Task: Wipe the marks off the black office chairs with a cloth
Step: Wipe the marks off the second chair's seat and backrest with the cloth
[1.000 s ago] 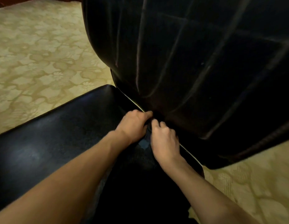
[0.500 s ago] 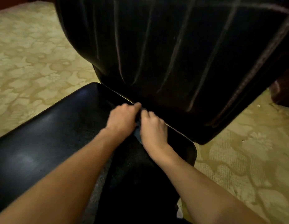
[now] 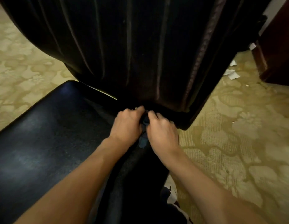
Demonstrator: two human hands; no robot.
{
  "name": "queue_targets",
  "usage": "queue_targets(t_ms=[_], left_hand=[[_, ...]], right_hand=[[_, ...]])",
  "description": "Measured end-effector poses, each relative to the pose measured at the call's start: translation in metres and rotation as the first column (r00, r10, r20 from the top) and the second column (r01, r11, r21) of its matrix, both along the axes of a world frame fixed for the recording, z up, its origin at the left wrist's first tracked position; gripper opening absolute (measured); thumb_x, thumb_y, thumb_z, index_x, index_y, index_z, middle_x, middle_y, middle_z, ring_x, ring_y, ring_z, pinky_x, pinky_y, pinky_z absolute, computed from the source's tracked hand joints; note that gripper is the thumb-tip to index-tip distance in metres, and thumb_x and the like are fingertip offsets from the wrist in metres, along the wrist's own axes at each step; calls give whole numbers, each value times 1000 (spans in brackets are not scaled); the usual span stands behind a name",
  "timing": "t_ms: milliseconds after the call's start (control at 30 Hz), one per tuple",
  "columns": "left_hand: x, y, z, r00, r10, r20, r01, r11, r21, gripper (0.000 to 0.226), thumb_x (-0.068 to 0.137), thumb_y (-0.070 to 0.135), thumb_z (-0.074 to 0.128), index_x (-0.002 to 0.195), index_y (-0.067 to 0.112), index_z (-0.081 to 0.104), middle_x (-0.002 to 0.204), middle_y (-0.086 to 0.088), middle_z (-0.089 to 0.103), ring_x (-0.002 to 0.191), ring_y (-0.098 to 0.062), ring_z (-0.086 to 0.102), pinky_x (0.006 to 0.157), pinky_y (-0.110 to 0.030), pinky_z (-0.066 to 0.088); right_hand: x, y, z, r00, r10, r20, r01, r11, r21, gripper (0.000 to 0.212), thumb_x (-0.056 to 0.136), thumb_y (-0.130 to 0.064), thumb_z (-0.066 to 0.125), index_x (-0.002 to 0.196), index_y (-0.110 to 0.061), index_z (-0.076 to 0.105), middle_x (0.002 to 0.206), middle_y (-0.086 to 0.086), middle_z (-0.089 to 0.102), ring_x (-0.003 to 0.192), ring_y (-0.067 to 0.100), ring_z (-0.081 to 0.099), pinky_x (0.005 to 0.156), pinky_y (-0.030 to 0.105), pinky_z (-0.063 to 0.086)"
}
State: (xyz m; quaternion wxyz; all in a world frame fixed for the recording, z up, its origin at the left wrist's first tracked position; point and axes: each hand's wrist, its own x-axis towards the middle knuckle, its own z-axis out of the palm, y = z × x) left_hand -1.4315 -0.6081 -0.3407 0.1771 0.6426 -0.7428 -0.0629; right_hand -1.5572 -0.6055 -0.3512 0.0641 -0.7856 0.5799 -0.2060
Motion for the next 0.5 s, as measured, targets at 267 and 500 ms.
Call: queue_targets(t_ms=[267,500], left_hand=[[-87,55,1,989,-146,-11,146,989,30,17,88,20,64,104,19,61,102,-4,67,91,-27,66,71,-38,50],[-79,40,17,988,-141,69,134,987,93,22,93,27,57,114,21,56,110,-5,65,99,-31,64,76,-39,47]], right_hand=[[-94,66,-31,967,-74,243,59,996,68,14,82,0,67,89,-9,59,75,4,58,60,25,56,49,31,43],[-77,60,-34,843,-223,489,174,974,144,7,90,-6,62,92,-13,64,74,-3,61,64,13,56,57,19,34]])
